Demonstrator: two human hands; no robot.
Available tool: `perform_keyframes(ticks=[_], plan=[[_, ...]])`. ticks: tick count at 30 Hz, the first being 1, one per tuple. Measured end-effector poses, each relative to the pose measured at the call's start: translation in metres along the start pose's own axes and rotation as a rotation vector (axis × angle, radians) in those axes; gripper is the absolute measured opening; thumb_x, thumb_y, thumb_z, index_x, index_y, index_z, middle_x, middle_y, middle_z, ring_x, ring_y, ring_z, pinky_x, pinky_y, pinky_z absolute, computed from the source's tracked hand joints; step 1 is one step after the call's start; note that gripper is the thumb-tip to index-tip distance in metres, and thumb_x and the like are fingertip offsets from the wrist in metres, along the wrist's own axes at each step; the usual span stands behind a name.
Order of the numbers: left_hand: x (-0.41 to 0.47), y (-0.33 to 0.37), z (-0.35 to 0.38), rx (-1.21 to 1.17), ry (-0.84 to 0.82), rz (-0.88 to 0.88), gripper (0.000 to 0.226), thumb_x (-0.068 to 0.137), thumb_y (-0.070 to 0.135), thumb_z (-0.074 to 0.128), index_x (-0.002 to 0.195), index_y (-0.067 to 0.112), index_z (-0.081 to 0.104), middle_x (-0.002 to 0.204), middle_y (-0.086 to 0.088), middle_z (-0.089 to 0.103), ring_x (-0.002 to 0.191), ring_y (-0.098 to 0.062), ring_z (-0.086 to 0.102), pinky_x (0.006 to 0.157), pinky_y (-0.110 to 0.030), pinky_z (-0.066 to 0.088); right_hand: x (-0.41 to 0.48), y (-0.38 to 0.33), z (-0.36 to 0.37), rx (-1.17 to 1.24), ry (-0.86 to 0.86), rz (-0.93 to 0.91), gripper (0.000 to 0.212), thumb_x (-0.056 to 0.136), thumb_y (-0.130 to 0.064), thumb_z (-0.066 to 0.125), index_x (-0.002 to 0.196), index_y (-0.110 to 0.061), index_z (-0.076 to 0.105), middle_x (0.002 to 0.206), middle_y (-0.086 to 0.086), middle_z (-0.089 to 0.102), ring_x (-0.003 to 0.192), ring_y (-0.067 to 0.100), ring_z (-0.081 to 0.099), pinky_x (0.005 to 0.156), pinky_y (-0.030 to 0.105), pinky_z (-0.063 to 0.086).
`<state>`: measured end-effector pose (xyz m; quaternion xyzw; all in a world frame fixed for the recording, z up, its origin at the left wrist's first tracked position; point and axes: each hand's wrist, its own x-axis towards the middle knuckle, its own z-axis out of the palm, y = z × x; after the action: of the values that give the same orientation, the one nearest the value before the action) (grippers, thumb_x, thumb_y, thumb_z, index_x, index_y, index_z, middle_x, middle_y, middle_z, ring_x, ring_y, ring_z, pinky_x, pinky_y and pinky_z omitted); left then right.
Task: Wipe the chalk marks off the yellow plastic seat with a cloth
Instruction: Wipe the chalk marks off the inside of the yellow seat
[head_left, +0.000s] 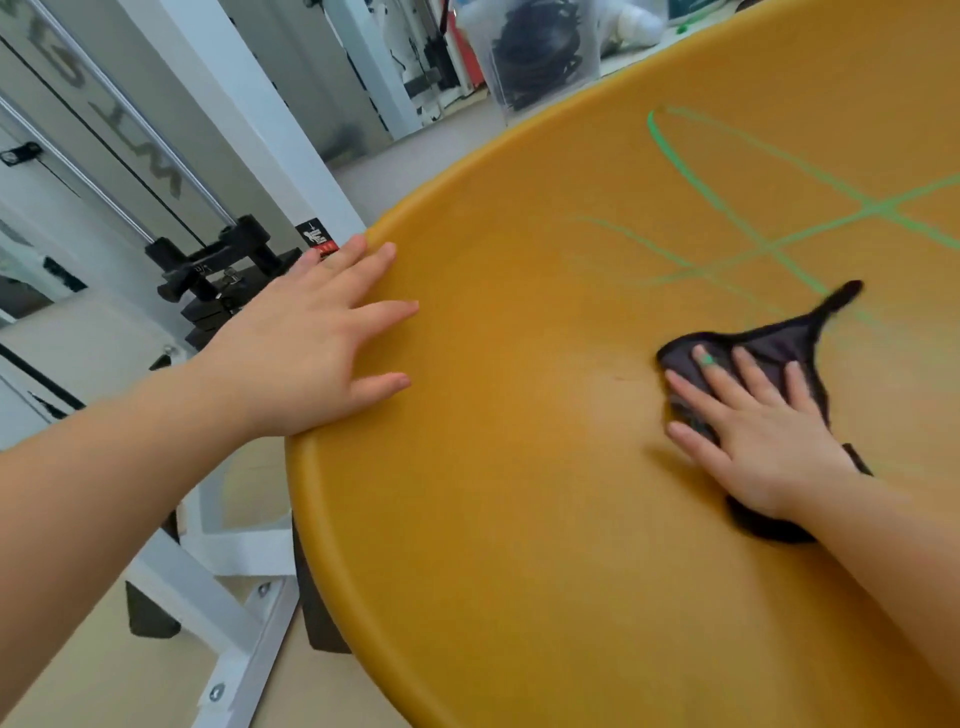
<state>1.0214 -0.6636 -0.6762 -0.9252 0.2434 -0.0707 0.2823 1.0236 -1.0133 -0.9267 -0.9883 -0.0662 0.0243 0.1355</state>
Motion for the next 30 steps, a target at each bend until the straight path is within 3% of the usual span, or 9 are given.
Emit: perform_keyframes(ticks=[4, 8, 11, 13, 15, 19, 23, 27, 30], plan=[[-0.005, 0.048, -0.015, 0.136, -0.076, -0.075, 0.073, 0.082, 0.075, 0.041, 0.142, 0.034, 0.049, 0.160, -0.008, 0.033, 0.151, -0.035, 0.018, 0.121, -0.060, 0.009, -0.012, -0.024, 0.003, 0.081, -0.073, 0.177, 0.090, 0.082, -0.085, -0.013, 0.160, -0.039, -0.013, 0.167, -0.003, -0.027, 0.154, 0.031, -0.025, 0.122, 0.061, -0.010], [-0.005, 0.133, -0.011, -0.114, -0.050, -0.047, 0.078, 0.080, 0.073, 0.026, 0.135, 0.027, 0.057, 0.139, -0.006, 0.058, 0.134, -0.031, 0.047, 0.110, -0.053, 0.036, -0.080, -0.090, 0.014, 0.113, -0.217, -0.287, 0.086, 0.086, -0.086, -0.003, 0.157, -0.041, -0.021, 0.165, -0.008, -0.030, 0.151, 0.028, -0.033, 0.123, 0.055, -0.016], [0.004, 0.191, 0.002, -0.206, -0.183, 0.016, 0.072, 0.086, 0.073, 0.030, 0.142, 0.030, 0.045, 0.147, -0.001, 0.047, 0.139, -0.025, 0.038, 0.112, -0.046, 0.034, -0.118, -0.063, 0.007, 0.079, -0.360, -0.560, 0.074, 0.093, -0.081, 0.005, 0.156, -0.049, -0.016, 0.166, -0.014, -0.026, 0.150, 0.018, -0.034, 0.120, 0.046, -0.024], [0.007, 0.215, 0.011, -0.231, -0.262, 0.054, 0.068, 0.090, 0.070, 0.035, 0.145, 0.030, 0.039, 0.152, -0.001, 0.039, 0.141, -0.024, 0.033, 0.113, -0.047, 0.030, -0.119, -0.016, 0.002, 0.006, -0.334, -0.502, 0.069, 0.093, -0.081, 0.005, 0.154, -0.056, -0.013, 0.166, -0.019, -0.024, 0.153, 0.014, -0.028, 0.120, 0.045, -0.023], [0.006, 0.227, 0.021, -0.255, -0.319, 0.074, 0.065, 0.093, 0.066, 0.037, 0.147, 0.030, 0.036, 0.156, -0.001, 0.032, 0.143, -0.023, 0.029, 0.116, -0.047, 0.027, -0.108, 0.031, -0.004, -0.080, -0.261, -0.261, 0.073, 0.085, -0.085, -0.005, 0.152, -0.058, -0.015, 0.165, -0.021, -0.023, 0.155, 0.014, -0.021, 0.123, 0.047, -0.019], [0.006, 0.223, 0.031, -0.262, -0.400, 0.056, 0.058, 0.095, 0.062, 0.036, 0.140, 0.026, 0.044, 0.148, -0.001, 0.040, 0.136, -0.024, 0.036, 0.111, -0.046, 0.033, -0.088, 0.052, -0.008, -0.074, -0.185, 0.107, 0.086, 0.081, -0.086, -0.012, 0.154, -0.043, -0.027, 0.167, -0.012, -0.023, 0.153, 0.021, -0.027, 0.125, 0.053, -0.013], [0.010, 0.222, 0.028, -0.289, -0.436, 0.076, 0.054, 0.095, 0.062, 0.037, 0.132, 0.025, 0.051, 0.139, -0.001, 0.047, 0.130, -0.024, 0.042, 0.102, -0.042, 0.040, -0.125, -0.007, -0.004, -0.061, -0.320, -0.128, 0.087, 0.084, -0.084, -0.004, 0.156, -0.039, -0.023, 0.164, -0.010, -0.031, 0.151, 0.026, -0.033, 0.123, 0.054, -0.015], [0.009, 0.224, 0.027, -0.333, -0.457, 0.131, 0.056, 0.095, 0.062, 0.037, 0.136, 0.026, 0.049, 0.144, 0.000, 0.045, 0.132, -0.024, 0.041, 0.105, -0.042, 0.041, -0.178, -0.027, -0.021, 0.038, -0.521, -0.483, 0.075, 0.093, -0.081, 0.012, 0.154, -0.052, -0.021, 0.162, -0.021, -0.031, 0.147, 0.012, -0.039, 0.117, 0.041, -0.027], [0.009, 0.223, 0.026, -0.344, -0.475, 0.148, 0.057, 0.096, 0.062, 0.035, 0.137, 0.025, 0.048, 0.145, 0.001, 0.044, 0.133, -0.023, 0.041, 0.107, -0.043, 0.040, -0.153, 0.020, -0.020, -0.062, -0.400, -0.410, 0.071, 0.089, -0.086, 0.007, 0.152, -0.061, -0.013, 0.164, -0.023, -0.024, 0.152, 0.012, -0.030, 0.120, 0.043, -0.024]])
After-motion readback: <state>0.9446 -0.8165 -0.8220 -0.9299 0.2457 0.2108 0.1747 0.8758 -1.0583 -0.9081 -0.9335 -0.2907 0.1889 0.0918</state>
